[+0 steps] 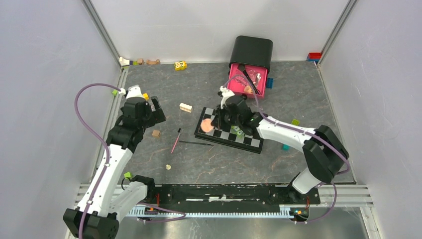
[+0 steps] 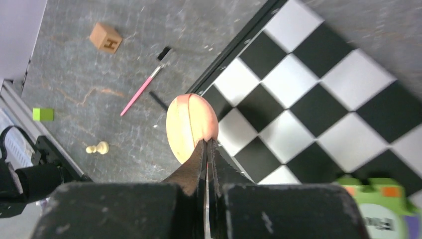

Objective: Organize the makeup
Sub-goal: Pick up the makeup tool from the center of the board, then place the makeup tool in the drawer.

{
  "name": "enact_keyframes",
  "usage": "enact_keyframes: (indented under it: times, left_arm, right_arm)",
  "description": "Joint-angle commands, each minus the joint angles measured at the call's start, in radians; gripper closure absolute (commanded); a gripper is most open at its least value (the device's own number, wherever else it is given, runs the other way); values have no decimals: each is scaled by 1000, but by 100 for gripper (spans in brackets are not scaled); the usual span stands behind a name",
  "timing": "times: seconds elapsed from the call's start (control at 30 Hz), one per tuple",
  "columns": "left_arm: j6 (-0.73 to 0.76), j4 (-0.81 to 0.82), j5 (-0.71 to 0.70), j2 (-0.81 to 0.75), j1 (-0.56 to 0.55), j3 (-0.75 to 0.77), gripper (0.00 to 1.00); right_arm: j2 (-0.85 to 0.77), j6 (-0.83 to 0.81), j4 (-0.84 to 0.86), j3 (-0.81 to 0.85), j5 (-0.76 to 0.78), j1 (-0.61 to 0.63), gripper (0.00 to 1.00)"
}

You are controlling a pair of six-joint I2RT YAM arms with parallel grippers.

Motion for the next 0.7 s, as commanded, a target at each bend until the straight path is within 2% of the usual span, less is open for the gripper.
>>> enact_keyframes:
  times: [0.0,0.37,0.67]
  left_arm:
    - [33,20,-24,6,8,8,0]
    - [35,10,-34,21,11,14,0]
    - [35,8,-35,27,17,16,0]
  right_arm:
    - [-58,-63,-45,50,11,-96,100]
    - [-16,-83,-71,234,-9,-383,100]
    - [83,-73,-68,353,-4,-478,100]
